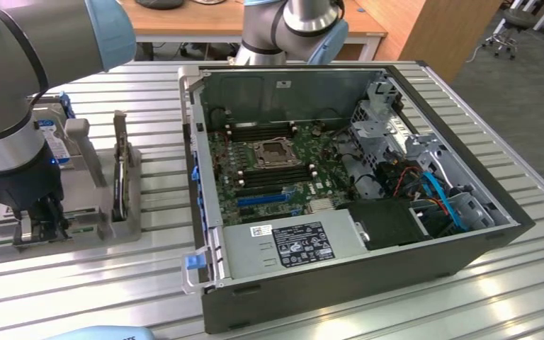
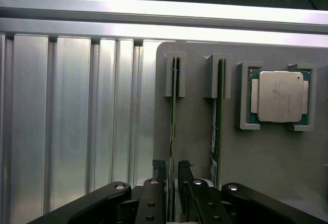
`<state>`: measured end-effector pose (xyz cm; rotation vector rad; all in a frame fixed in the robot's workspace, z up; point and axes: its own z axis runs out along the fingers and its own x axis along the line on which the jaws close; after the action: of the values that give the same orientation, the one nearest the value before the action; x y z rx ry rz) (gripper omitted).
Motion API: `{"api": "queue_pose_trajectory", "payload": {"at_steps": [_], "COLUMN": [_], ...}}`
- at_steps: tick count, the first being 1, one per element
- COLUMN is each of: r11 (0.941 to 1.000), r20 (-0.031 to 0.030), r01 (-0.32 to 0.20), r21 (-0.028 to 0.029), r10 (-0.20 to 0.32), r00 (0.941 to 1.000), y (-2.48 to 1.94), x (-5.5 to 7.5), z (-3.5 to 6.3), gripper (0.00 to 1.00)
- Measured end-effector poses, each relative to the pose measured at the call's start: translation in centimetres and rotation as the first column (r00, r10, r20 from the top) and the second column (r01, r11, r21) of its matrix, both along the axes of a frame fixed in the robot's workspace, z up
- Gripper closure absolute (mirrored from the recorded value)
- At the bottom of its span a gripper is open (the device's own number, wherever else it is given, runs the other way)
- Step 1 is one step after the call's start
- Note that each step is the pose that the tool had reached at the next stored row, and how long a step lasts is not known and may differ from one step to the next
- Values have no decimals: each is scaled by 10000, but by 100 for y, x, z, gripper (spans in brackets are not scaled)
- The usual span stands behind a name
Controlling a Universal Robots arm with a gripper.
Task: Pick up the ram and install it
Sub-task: 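Pick up the ram and move it above insertion slot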
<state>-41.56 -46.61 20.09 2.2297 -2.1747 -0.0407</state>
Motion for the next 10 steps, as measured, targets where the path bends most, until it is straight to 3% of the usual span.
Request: {"api": "queue_pose_trajectory", "payload": {"at_steps": [1, 2, 10], "r11": [10000, 10000, 10000], "r20": [0, 0, 0], "r01": [0, 0, 0], "r21": [0, 0, 0], "r10": [0, 0, 0], "r00": [10000, 10000, 10000], "y": [0, 0, 0], "x": [0, 0, 0], "z": [0, 0, 0], "gripper": [72, 79, 79]}}
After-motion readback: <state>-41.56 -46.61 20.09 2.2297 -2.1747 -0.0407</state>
